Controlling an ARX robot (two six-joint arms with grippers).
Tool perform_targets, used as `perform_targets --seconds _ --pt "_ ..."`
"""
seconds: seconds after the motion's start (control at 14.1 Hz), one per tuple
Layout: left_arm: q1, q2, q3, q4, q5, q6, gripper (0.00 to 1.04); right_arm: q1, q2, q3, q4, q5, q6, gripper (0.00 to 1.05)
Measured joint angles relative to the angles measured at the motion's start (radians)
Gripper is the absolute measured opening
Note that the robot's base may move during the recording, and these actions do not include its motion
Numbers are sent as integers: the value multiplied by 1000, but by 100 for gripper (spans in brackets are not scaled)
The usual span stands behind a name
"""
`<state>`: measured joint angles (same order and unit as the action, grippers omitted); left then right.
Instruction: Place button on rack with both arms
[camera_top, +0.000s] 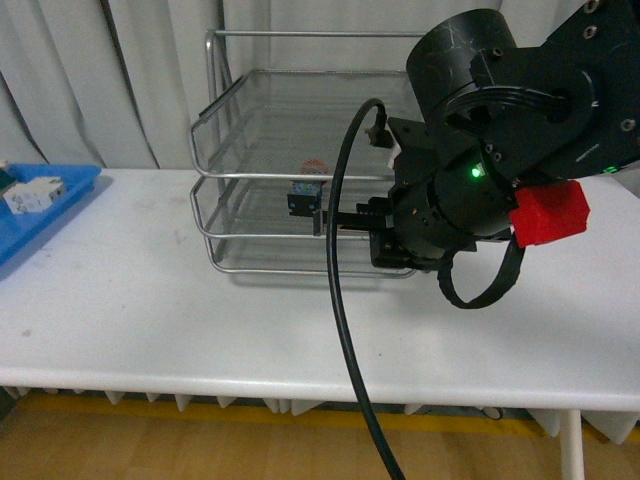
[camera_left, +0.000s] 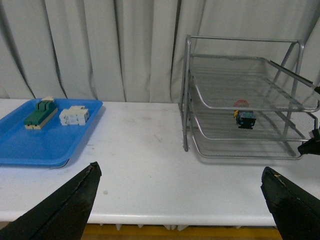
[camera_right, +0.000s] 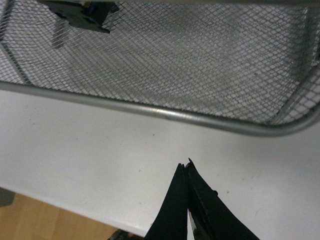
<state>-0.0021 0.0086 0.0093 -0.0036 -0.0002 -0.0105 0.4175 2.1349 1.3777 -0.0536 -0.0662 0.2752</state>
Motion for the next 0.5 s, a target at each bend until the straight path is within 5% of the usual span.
perform_targets --seconds 0.21,0.5 --pt "0 0 0 0 0 0 98 -50 -330 -295 163 -71 115 2" --pt "0 0 0 0 0 0 98 -143 -565 -446 207 -88 177 2"
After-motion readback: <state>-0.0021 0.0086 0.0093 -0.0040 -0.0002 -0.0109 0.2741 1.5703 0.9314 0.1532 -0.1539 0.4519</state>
